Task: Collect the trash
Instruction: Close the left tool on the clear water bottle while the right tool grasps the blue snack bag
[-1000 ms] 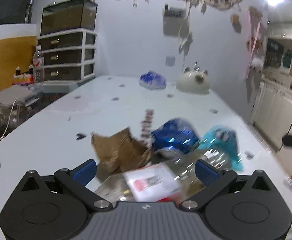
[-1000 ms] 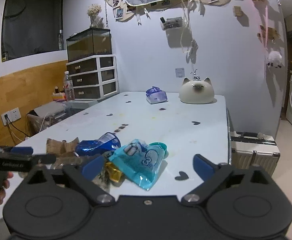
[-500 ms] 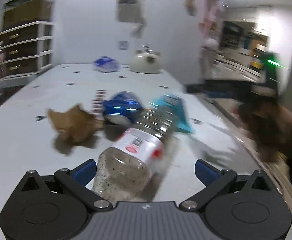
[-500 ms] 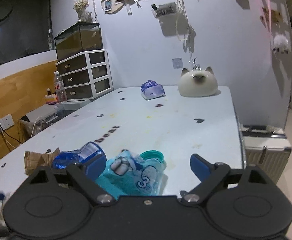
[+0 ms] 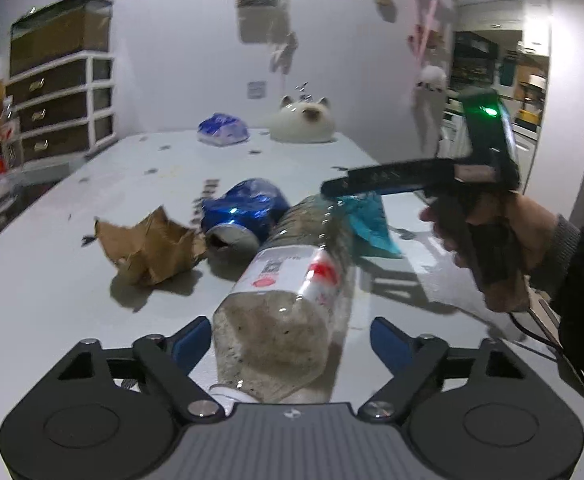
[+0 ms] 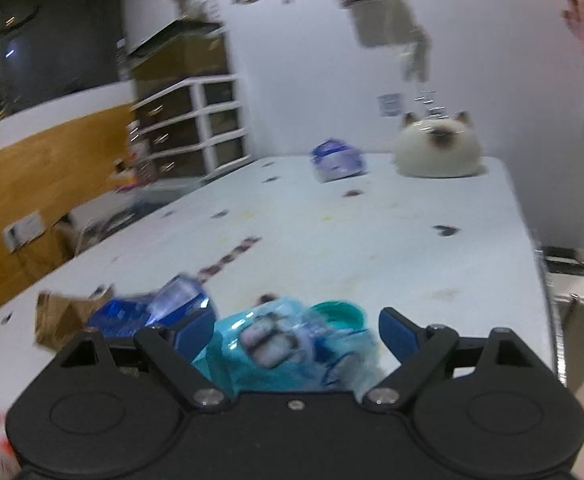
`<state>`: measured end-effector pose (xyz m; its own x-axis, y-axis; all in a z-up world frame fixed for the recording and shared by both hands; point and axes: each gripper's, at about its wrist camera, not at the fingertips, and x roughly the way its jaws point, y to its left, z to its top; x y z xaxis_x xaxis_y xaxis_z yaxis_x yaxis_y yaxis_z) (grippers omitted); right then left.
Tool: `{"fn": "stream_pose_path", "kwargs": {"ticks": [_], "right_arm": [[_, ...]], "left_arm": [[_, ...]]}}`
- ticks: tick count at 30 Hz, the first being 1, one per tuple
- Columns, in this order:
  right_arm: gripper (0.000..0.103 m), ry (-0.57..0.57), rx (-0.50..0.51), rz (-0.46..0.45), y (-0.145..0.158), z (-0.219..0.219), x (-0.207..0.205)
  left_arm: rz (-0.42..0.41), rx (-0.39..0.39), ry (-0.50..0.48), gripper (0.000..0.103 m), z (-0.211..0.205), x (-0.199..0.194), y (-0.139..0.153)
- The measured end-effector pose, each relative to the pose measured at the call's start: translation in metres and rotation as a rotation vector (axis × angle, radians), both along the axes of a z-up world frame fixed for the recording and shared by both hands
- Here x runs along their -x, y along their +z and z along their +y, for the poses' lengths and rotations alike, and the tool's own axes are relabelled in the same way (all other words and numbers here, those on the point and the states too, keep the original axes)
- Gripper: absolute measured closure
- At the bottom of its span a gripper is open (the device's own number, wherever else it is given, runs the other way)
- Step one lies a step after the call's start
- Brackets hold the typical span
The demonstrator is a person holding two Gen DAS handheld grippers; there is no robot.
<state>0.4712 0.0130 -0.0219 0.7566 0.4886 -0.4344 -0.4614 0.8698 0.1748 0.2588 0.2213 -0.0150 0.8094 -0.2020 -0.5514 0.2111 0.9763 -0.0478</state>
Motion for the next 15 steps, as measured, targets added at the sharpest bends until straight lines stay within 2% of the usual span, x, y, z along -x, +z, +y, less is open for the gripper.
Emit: {"fn": "stream_pose_path", "kwargs": {"ticks": [1, 3, 8, 10, 12, 15], "right_arm": [[0.022, 0.012, 0.016, -0.011, 0.0, 0.001, 0.003], [0.032, 0.039, 0.05, -0.027, -0.001, 0.003, 0.011], [0.04, 0.111, 0.107, -0.032, -0.008, 0.001, 0.031], [0.055, 0.127, 0.115, -0.016, -0.009, -0.001, 0.037], [0.066, 0.121, 0.121, 0.005, -0.01, -0.002, 0.043], [0.069, 0.118, 0.153, -0.006, -0.009, -0.004, 0.058]], "left_arm": [[0.011, 0.003, 0.008, 0.022, 0.002, -0.002, -0.002], [0.024, -0.002, 0.016, 0.023, 0.003, -0.004, -0.004], [0.041, -0.013, 0.014, 0.024, 0.0, -0.006, -0.008], [0.037, -0.012, 0.01, 0.024, -0.001, -0.005, -0.008], [0.027, -0.012, 0.011, 0.029, -0.003, -0.003, -0.006], [0.021, -0.002, 0.016, 0.035, -0.003, -0.002, -0.004]]}}
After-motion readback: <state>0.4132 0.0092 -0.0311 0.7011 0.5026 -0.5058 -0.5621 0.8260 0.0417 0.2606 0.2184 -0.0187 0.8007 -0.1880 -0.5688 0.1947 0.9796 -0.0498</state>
